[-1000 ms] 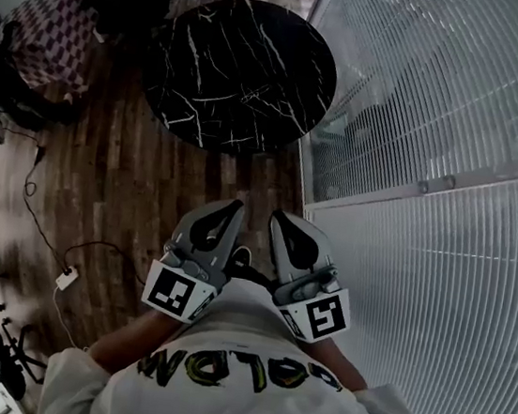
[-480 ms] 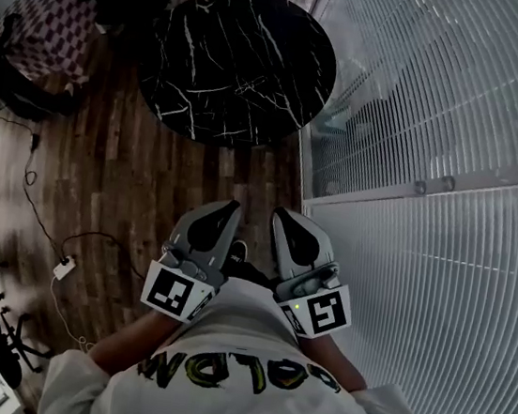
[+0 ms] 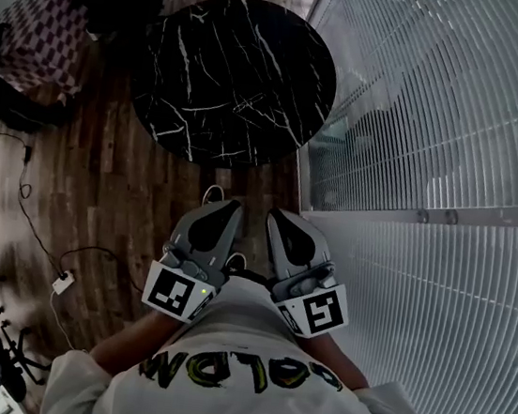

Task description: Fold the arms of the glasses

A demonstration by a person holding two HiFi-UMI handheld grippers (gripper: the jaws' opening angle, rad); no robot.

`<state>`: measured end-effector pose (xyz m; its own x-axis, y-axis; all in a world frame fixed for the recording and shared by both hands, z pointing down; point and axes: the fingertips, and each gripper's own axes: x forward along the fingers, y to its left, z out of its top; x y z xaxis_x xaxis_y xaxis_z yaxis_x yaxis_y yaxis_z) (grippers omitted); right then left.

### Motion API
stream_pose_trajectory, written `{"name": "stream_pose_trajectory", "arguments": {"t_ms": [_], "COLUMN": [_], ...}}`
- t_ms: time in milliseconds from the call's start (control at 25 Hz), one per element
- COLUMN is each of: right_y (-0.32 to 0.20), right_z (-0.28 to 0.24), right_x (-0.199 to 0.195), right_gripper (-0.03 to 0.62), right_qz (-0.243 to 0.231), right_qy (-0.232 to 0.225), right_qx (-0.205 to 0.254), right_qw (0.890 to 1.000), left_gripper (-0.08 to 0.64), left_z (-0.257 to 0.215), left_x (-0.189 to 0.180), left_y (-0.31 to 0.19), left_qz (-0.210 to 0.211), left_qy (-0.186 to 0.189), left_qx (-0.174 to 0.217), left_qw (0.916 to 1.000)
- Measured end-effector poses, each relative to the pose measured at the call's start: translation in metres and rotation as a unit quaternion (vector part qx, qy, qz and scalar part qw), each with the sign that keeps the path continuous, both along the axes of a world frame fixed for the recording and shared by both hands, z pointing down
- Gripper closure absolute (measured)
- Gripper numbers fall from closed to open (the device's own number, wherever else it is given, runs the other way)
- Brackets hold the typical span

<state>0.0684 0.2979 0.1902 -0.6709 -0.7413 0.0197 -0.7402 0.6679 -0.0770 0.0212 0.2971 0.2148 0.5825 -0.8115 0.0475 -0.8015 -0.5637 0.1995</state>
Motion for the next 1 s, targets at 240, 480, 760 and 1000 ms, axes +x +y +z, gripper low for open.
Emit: {"name": "stream_pose_trajectory", "arguments": {"t_ms": [240, 480, 760, 1000], "right_y": [-0.067, -0.129, -0.175, -0.196], "right_z": [-0.007, -0.008, -0.002, 0.004], "right_x": [-0.042, -0.085, -0.101, -0.100], "right_gripper": [0.591, 0.591, 0.591, 0.591], "right_qz": [-0.007, 0.002, 0.032, 0.049], "right_qy": [0.015, 0.030, 0.033, 0.036], "right_qx": [0.010, 0.006, 0.005, -0.001], "right_qw": [1.000, 1.000, 0.999, 0.998], "left_gripper": [0.560, 0.560, 0.560, 0.560], "left_z": [-0.006, -0.017, -0.007, 0.003], "left_x": [-0.036, -0.076, -0.092, -0.091], "left_y": [-0.068, -0.129, -0.178, -0.201], "left_qz": [0.008, 0.017, 0.043, 0.062], "left_qy": [0.001, 0.017, 0.010, 0.008], "left_qx": [0.007, 0.000, -0.001, -0.013], "left_qw": [0.9999, 0.9997, 0.9990, 0.9979]}}
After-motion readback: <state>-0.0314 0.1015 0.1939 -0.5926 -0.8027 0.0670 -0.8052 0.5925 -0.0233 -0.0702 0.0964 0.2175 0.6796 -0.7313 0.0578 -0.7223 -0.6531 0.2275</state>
